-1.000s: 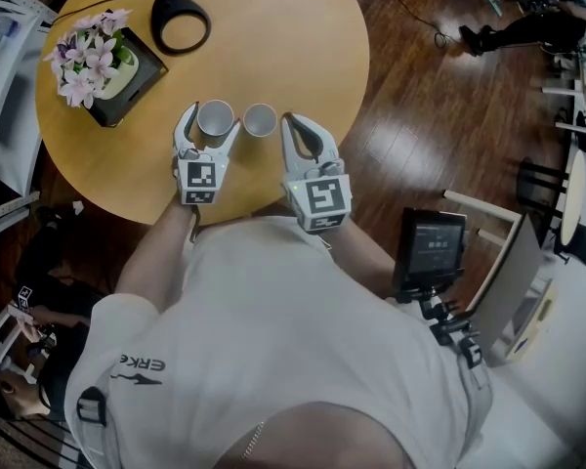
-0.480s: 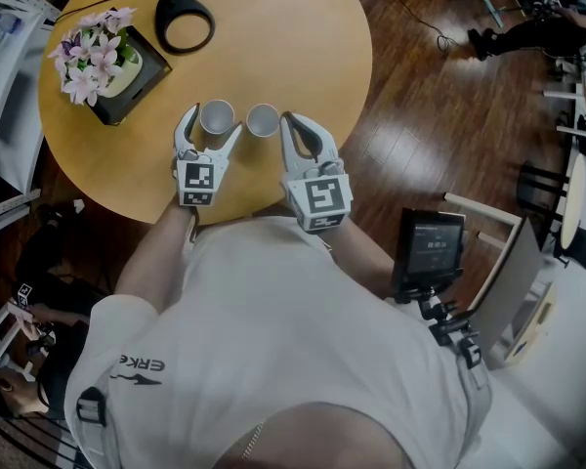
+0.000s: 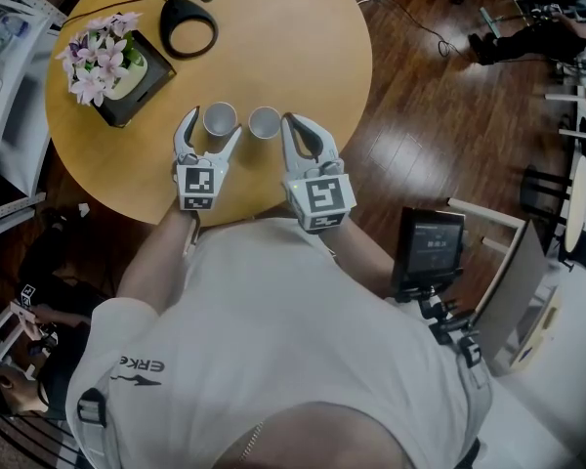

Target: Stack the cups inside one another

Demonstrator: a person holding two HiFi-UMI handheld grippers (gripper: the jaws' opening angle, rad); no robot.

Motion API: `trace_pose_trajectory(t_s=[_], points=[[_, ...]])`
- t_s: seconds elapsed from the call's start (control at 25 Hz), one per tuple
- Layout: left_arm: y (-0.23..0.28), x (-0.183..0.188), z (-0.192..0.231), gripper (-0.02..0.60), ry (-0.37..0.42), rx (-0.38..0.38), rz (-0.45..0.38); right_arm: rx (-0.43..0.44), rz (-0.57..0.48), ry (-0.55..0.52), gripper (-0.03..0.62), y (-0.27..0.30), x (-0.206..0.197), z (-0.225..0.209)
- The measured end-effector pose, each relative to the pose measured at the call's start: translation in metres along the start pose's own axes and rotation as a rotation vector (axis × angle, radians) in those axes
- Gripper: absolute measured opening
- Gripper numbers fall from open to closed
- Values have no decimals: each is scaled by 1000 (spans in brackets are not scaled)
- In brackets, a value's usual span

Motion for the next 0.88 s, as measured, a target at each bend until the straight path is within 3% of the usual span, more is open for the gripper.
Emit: trace_pose_trajectory(t_s=[0.16, 0.48, 0.68, 0.88], points=[[-13, 15, 3, 374, 12, 26, -49, 1, -25, 2, 14, -2, 4, 3], [-43, 58, 8, 132, 31, 77, -166, -7, -85, 5, 14, -13, 18, 8], [-60, 82, 4, 12, 38, 98, -228, -31, -118, 8, 14, -25, 25, 11], [-68, 100, 0, 2, 50, 91, -269, -62, -145, 13, 14, -33, 31, 14]])
Point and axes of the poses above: the fingertips, and each gripper's own axes: y forward along the fingers, z to its left, x out of its top, the point moved 8 cm from there along -y, backward along the fingers, and after that the axes turned 8 degrees about -x, right-handed, at the moved point
